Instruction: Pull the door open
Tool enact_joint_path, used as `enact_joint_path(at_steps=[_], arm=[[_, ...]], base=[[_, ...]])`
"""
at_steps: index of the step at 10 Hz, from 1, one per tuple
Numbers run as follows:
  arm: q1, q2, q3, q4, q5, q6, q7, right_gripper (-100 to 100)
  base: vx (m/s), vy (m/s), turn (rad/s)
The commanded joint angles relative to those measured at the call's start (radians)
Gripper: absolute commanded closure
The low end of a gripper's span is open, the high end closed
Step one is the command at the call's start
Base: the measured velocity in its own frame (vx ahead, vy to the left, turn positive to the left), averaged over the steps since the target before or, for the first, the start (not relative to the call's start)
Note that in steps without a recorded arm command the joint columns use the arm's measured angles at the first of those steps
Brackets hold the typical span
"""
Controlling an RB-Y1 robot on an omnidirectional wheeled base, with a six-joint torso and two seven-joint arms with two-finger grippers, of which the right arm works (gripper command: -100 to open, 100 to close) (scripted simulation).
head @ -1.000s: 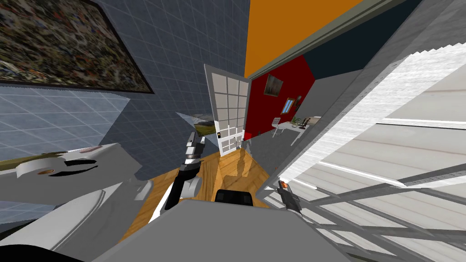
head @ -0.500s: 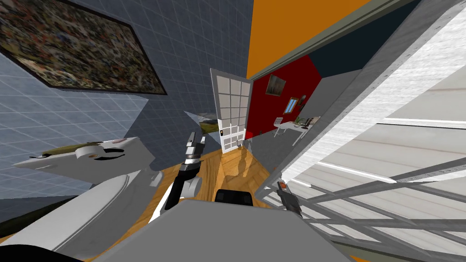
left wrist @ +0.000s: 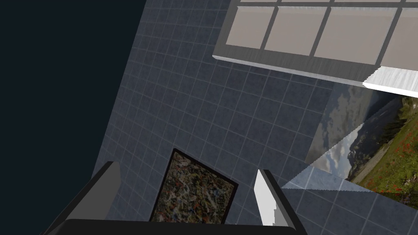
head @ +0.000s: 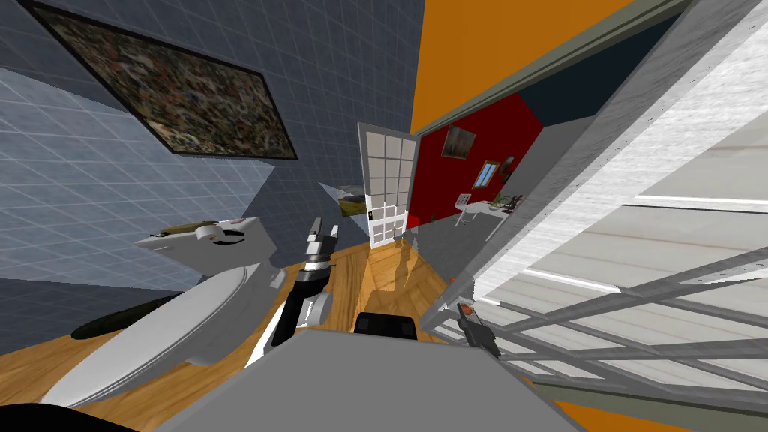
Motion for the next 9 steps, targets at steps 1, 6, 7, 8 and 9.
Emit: enact_joint_path(at_steps=[1, 6, 7, 8, 9], arm=[[0.0, 0.0, 0.0, 0.0, 0.0, 0.0, 0.0, 100], [0.007, -0.033, 0.032, 0.043, 0.027, -0.06, -0.046, 100], [0.008, -0.04, 0.037, 0.051, 0.032, -0.072, -0.055, 100], [0.008, -0.046, 0.043, 0.059, 0.037, -0.083, -0.063, 100], [0.009, -0.051, 0.047, 0.065, 0.041, -0.092, -0.071, 100]], base=[[-0.108, -0.001, 0.018], [-0.188, -0.023, 0.119], [-0.227, 0.0, 0.135], [-0.234, 0.0, 0.105], [-0.219, -0.011, 0.091]])
